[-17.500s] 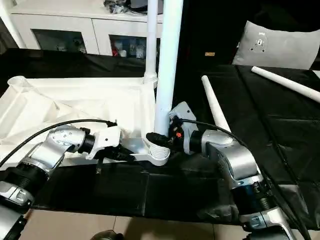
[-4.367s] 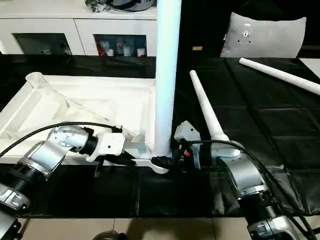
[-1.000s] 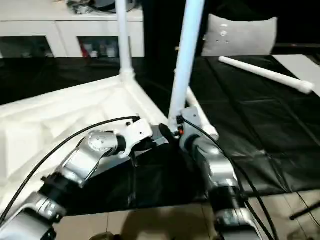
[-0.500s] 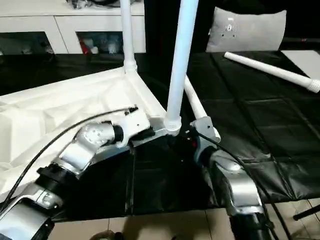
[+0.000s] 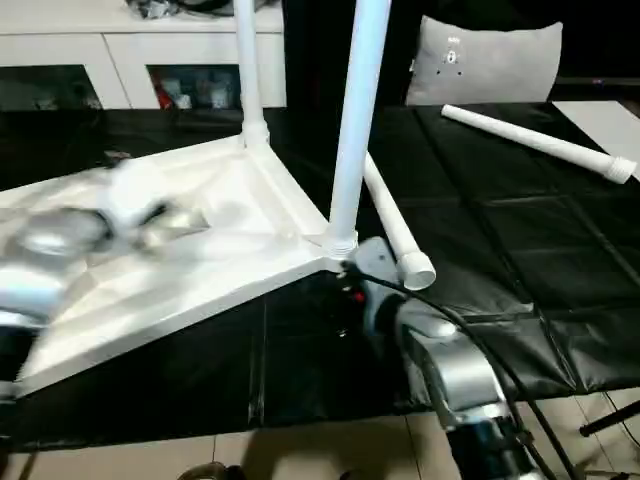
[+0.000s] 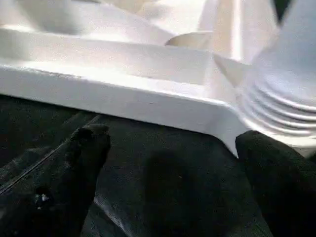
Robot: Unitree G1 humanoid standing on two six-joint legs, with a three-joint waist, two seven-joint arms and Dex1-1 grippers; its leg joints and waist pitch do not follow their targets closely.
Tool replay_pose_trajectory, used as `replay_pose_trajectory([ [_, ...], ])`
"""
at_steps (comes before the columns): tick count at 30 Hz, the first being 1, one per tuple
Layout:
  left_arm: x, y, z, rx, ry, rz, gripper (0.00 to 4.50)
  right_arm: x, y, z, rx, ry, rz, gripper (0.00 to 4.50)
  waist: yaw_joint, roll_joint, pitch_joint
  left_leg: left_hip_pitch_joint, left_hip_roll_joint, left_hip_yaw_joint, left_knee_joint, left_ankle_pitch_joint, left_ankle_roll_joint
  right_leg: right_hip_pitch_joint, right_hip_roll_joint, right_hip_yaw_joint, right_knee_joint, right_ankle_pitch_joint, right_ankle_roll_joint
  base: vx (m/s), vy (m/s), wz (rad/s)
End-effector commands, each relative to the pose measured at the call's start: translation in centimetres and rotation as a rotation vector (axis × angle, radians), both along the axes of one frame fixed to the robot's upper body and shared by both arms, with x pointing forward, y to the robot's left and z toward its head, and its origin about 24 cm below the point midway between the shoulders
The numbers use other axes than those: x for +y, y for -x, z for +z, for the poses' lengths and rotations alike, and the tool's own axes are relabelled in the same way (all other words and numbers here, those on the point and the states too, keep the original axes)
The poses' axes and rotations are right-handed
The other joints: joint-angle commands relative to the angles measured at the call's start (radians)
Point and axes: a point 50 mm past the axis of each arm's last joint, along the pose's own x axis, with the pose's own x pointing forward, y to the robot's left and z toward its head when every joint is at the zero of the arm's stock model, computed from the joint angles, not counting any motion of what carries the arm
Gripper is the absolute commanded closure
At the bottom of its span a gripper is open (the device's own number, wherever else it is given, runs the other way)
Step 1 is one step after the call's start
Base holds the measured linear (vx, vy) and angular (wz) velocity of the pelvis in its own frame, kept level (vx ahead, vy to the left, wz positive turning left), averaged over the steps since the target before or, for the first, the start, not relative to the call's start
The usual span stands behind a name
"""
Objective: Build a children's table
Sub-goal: Rotate table base
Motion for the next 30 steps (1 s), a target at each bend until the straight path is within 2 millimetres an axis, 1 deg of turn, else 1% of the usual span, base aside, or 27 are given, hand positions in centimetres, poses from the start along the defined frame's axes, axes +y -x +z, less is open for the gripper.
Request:
replay_pose_trajectory([
  [1, 1.9, 0.5, -0.4, 0.025, -0.057, 0.085, 4.43, 0.4, -0.2, -0.4, 0.017, 0.022, 0.014, 0.0, 0.001, 0.01, -0.065, 0.027, 0.043, -0.029, -0.068, -0.251, -0.027, 0.031, -0.062, 0.029, -0.061, -0.191, -0.173, 0.0, 0.0, 0.0],
  [2, 2.4, 0.7, -0.6, 0.037, -0.076, 0.105, 4.46, 0.6, -0.3, -0.5, 0.021, 0.027, 0.015, 0.0, 0.004, 0.014, -0.067, 0.032, 0.045, -0.029, -0.067, -0.254, -0.03, 0.029, -0.063, 0.03, -0.06, -0.187, -0.175, 0.0, 0.0, 0.0],
  [3, 4.0, 1.5, -1.2, 0.092, -0.125, 0.161, 4.46, 1.1, -0.8, -0.8, 0.029, 0.04, 0.017, 0.0, 0.001, 0.015, -0.066, 0.028, 0.044, -0.031, -0.069, -0.26, -0.035, 0.031, -0.064, 0.029, -0.058, -0.18, -0.186, 0.0, 0.0, 0.0],
  [4, 4.3, 1.7, -1.5, 0.109, -0.139, 0.173, 4.46, 1.2, -1.0, -0.9, 0.032, 0.044, 0.016, 0.0, 0.001, 0.016, -0.067, 0.031, 0.045, -0.031, -0.069, -0.265, -0.039, 0.029, -0.065, 0.029, -0.057, -0.181, -0.189, 0.0, 0.0, 0.0],
  [5, 4.6, 1.9, -1.6, 0.12, -0.156, 0.181, 4.46, 1.4, -1.2, -0.9, 0.035, 0.047, 0.016, 0.0, -0.002, 0.016, -0.066, 0.029, 0.045, -0.032, -0.07, -0.27, -0.041, 0.029, -0.065, 0.029, -0.057, -0.182, -0.191, 0.0, 0.0, 0.0],
  [7, 5.1, 2.3, -2.1, 0.158, -0.186, 0.188, 4.46, 1.8, -1.8, -1.1, 0.042, 0.058, 0.021, 0.0, 0.003, 0.019, -0.066, 0.036, 0.047, -0.03, -0.069, -0.288, -0.049, 0.026, -0.066, 0.031, -0.06, -0.19, -0.192, 0.0, 0.0, 0.0],
  [8, 5.0, 2.5, -2.4, 0.172, -0.17, 0.186, 4.46, 1.9, -1.9, -1.1, 0.043, 0.058, 0.021, 0.0, 0.002, 0.018, -0.066, 0.033, 0.047, -0.032, -0.071, -0.284, -0.051, 0.029, -0.067, 0.031, -0.057, -0.181, -0.199, 0.0, 0.0, 0.0],
  [9, 5.0, 2.5, -2.4, 0.172, -0.17, 0.186, 4.46, 1.9, -1.9, -1.1, 0.043, 0.058, 0.021, 0.0, 0.004, 0.018, -0.066, 0.034, 0.047, -0.031, -0.07, -0.285, -0.052, 0.028, -0.067, 0.031, -0.058, -0.179, -0.2, 0.0, 0.0, 0.0],
  [10, 4.8, 2.7, -3.0, 0.214, -0.151, 0.173, 4.46, 2.2, -2.3, -1.2, 0.043, 0.064, 0.023, 0.0, 0.005, 0.019, -0.065, 0.034, 0.047, -0.031, -0.071, -0.296, -0.055, 0.028, -0.068, 0.031, -0.058, -0.187, -0.2, 0.0, 0.0, 0.0],
  [11, 4.8, 2.7, -3.0, 0.214, -0.151, 0.173, 4.46, 2.2, -2.3, -1.2, 0.043, 0.064, 0.023, 0.0, 0.005, 0.019, -0.065, 0.034, 0.047, -0.032, -0.071, -0.299, -0.057, 0.028, -0.069, 0.031, -0.059, -0.193, -0.201, 0.0, 0.0, 0.0],
  [12, 4.6, 3.2, -3.7, 0.276, -0.175, 0.143, 4.46, 2.5, -2.7, -1.4, 0.045, 0.068, 0.021, 0.0, 0.005, 0.018, -0.065, 0.034, 0.047, -0.032, -0.072, -0.309, -0.059, 0.028, -0.069, 0.031, -0.06, -0.205, -0.198, 0.0, 0.0, 0.0],
  [13, 4.6, 3.5, -4.1, 0.31, -0.192, 0.125, 4.46, 2.7, -2.9, -1.5, 0.046, 0.067, 0.019, 0.0, 0.004, 0.019, -0.065, 0.034, 0.048, -0.034, -0.071, -0.318, -0.061, 0.027, -0.073, 0.032, -0.06, -0.217, -0.199, 0.0, 0.0, 0.0],
  [14, 4.6, 3.5, -4.1, 0.31, -0.192, 0.125, 4.46, 2.7, -2.9, -1.5, 0.046, 0.067, 0.019, 0.0, 0.003, 0.019, -0.063, 0.033, 0.047, -0.034, -0.073, -0.327, -0.061, 0.026, -0.073, 0.032, -0.062, -0.23, -0.2, 0.0, 0.0, 0.0],
  [17, 4.0, 3.9, -4.6, 0.352, -0.157, 0.088, 4.46, 3.0, -3.3, -1.6, 0.042, 0.069, 0.007, 0.0, -0.005, 0.02, -0.064, 0.033, 0.049, -0.036, -0.074, -0.335, -0.066, 0.028, -0.073, 0.032, -0.061, -0.233, -0.2, 0.0, 0.0, 0.0],
  [18, 3.2, 3.9, -4.7, 0.365, -0.109, 0.043, 4.46, 3.2, -3.5, -1.6, 0.038, 0.07, 0.0, 0.0, -0.006, 0.017, -0.063, 0.035, 0.048, -0.034, -0.073, -0.337, -0.065, 0.026, -0.072, 0.033, -0.062, -0.233, -0.207, 0.0, 0.0, 0.0],
  [19, 3.2, 3.9, -4.7, 0.365, -0.109, 0.043, 4.46, 3.2, -3.5, -1.6, 0.038, 0.07, 0.0, 0.0, -0.006, 0.018, -0.063, 0.036, 0.048, -0.034, -0.072, -0.335, -0.064, 0.026, -0.072, 0.033, -0.062, -0.233, -0.208, 0.0, 0.0, 0.0],
  [20, 1.9, 4.1, -4.7, 0.382, -0.043, -0.055, 4.46, 3.4, -3.7, -1.7, 0.035, 0.07, -0.007, 0.0, -0.007, 0.017, -0.064, 0.033, 0.05, -0.036, -0.073, -0.328, -0.062, 0.029, -0.075, 0.033, -0.06, -0.228, -0.213, 0.0, 0.0, 0.0],
  [21, 0.6, 4.4, -4.7, 0.402, 0.012, -0.144, 4.46, 3.7, -3.9, -1.7, 0.034, 0.069, -0.012, 0.0, -0.005, 0.017, -0.065, 0.036, 0.05, -0.034, -0.071, -0.329, -0.062, 0.026, -0.075, 0.033, -0.06, -0.227, -0.217, 0.0, 0.0, 0.0],
  [22, -0.6, 4.7, -4.7, 0.422, 0.056, -0.235, 4.46, 3.9, -4.0, -1.8, 0.033, 0.069, -0.014, 0.0, -0.005, 0.014, -0.064, 0.035, 0.05, -0.033, -0.073, -0.326, -0.061, 0.026, -0.073, 0.033, -0.061, -0.226, -0.217, 0.0, 0.0, 0.0],
  [23, -0.6, 4.7, -4.7, 0.422, 0.056, -0.235, 4.46, 3.9, -4.0, -1.8, 0.033, 0.069, -0.014, 0.0, -0.003, 0.016, -0.065, 0.036, 0.051, -0.033, -0.071, -0.321, -0.061, 0.027, -0.076, 0.033, -0.06, -0.22, -0.221, 0.0, 0.0, 0.0],
  [24, -1.8, 5.1, -4.7, 0.446, 0.096, -0.337, 4.46, 4.1, -4.1, -1.8, 0.029, 0.07, -0.01, 0.0, -0.003, 0.017, -0.063, 0.035, 0.05, -0.031, -0.072, -0.32, -0.061, 0.025, -0.072, 0.033, -0.059, -0.216, -0.222, 0.0, 0.0, 0.0],
  [25, -2.6, 5.4, -4.9, 0.467, 0.119, -0.394, 4.46, 4.3, -4.1, -1.7, 0.026, 0.068, -0.006, 0.0, -0.001, 0.019, -0.063, 0.037, 0.05, -0.03, -0.073, -0.327, -0.063, 0.024, -0.07, 0.032, -0.059, -0.218, -0.22, 0.0, 0.0, 0.0],
  [26, -3.0, 5.5, -4.9, 0.473, 0.131, -0.418, 4.46, 4.3, -4.1, -1.7, 0.024, 0.067, -0.004, 0.0, -0.001, 0.019, -0.062, 0.039, 0.05, -0.029, -0.073, -0.338, -0.063, 0.021, -0.069, 0.033, -0.06, -0.223, -0.217, 0.0, 0.0, 0.0],
  [27, -4.2, 5.6, -5.0, 0.481, 0.176, -0.472, 4.46, 4.5, -4.2, -1.7, 0.019, 0.065, 0.001, 0.0, -0.001, 0.018, -0.061, 0.037, 0.049, -0.03, -0.075, -0.351, -0.066, 0.025, -0.069, 0.033, -0.06, -0.24, -0.211, 0.0, 0.0, 0.0],
  [28, -4.5, 5.6, -5.0, 0.481, 0.193, -0.487, 4.46, 4.5, -4.2, -1.7, 0.017, 0.065, 0.002, 0.0, -0.005, 0.019, -0.06, 0.037, 0.047, -0.03, -0.076, -0.357, -0.07, 0.025, -0.069, 0.033, -0.061, -0.247, -0.207, 0.0, 0.0, 0.0],
  [29, -5.6, 5.5, -5.0, 0.481, 0.241, -0.525, 4.46, 4.5, -4.2, -1.7, 0.012, 0.067, 0.006, 0.0, -0.004, 0.025, -0.061, 0.037, 0.047, -0.032, -0.075, -0.36, -0.075, 0.025, -0.069, 0.032, -0.06, -0.25, -0.204, 0.0, 0.0, 0.0],
  [30, -5.6, 5.5, -5.0, 0.481, 0.241, -0.525, 4.46, 4.5, -4.2, -1.7, 0.012, 0.067, 0.006, 0.0, -0.005, 0.022, -0.061, 0.038, 0.047, -0.031, -0.074, -0.366, -0.077, 0.025, -0.069, 0.032, -0.061, -0.253, -0.204, 0.0, 0.0, 0.0],
])
